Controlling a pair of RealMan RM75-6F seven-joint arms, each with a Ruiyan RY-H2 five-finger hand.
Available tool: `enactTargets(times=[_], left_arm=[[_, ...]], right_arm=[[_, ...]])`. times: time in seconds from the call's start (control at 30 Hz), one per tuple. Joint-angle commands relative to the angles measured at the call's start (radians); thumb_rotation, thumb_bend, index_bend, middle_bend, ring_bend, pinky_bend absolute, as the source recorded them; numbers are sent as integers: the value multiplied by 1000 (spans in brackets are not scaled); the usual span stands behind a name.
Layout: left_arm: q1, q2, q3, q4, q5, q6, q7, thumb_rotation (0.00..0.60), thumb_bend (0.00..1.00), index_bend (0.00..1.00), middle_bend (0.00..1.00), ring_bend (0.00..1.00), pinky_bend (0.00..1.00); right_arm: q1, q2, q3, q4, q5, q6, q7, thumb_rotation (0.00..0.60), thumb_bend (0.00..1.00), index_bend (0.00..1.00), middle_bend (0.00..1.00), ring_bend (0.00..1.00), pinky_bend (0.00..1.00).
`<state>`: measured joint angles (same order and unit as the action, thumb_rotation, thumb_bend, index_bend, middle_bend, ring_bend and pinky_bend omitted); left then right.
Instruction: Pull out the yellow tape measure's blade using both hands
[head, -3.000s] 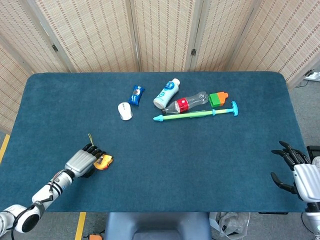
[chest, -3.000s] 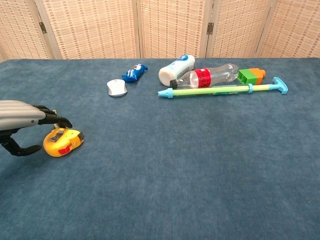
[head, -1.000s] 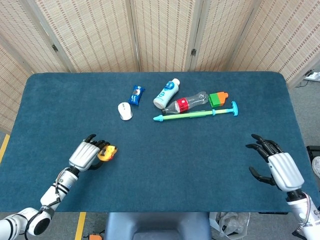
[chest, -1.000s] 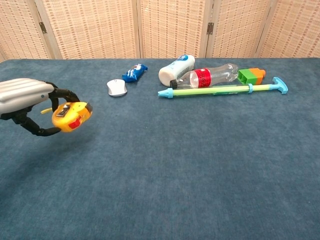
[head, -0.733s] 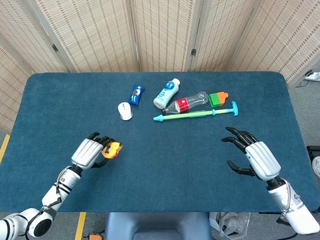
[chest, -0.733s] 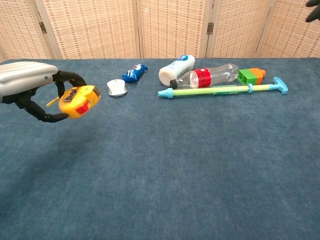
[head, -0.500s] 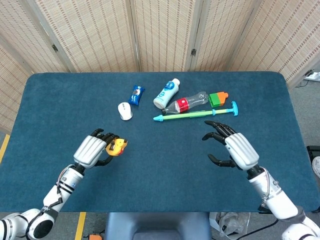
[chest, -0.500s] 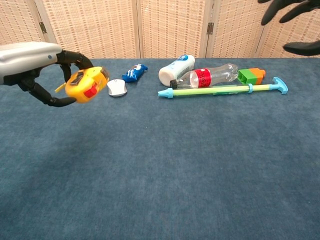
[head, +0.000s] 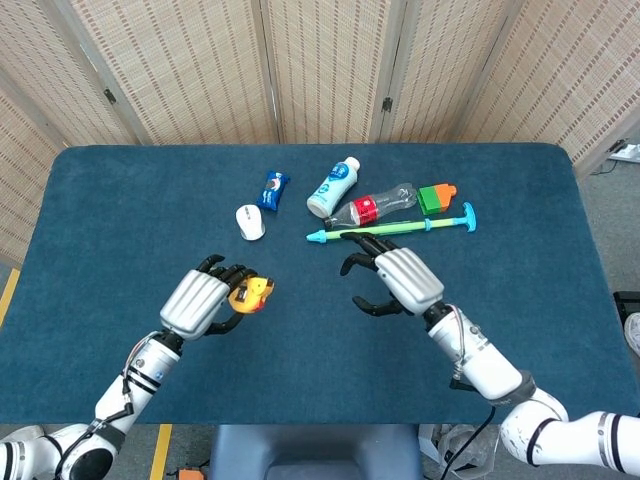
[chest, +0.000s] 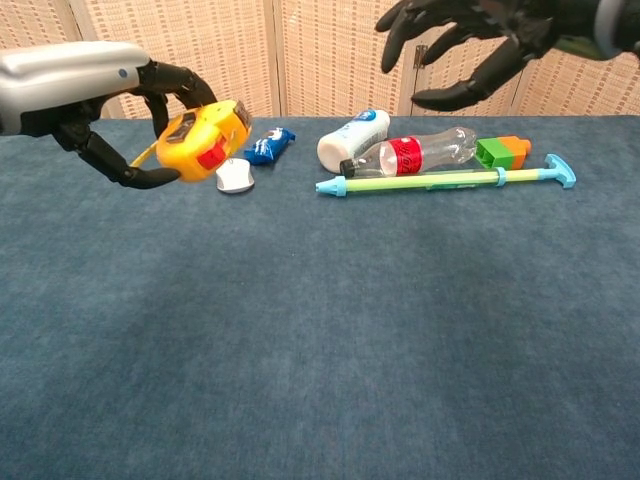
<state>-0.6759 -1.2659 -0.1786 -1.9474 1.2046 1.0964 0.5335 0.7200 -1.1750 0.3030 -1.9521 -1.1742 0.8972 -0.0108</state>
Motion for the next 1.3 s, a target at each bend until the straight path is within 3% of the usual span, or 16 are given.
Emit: enactTargets(times=[0.03,0.47,1.3], left_arm=[[-9,-7,-2,-18,-17,8,20,600,388,452,485,420,192],[-15,-29,5,-79,-35,55,64,600,387,456,485,425,181],[-26,-76,25,-83,-47,97,127,600,388,459,488,428,176]], right_arm=[[61,-52,16,8,86,-41,-66,600,370,387,120,82,150],[182,-165,33,47,251,-13,-170,600,369,400,120,81,150],[253,-230,23,92,321,4,-178,600,369,438,120,84,150]])
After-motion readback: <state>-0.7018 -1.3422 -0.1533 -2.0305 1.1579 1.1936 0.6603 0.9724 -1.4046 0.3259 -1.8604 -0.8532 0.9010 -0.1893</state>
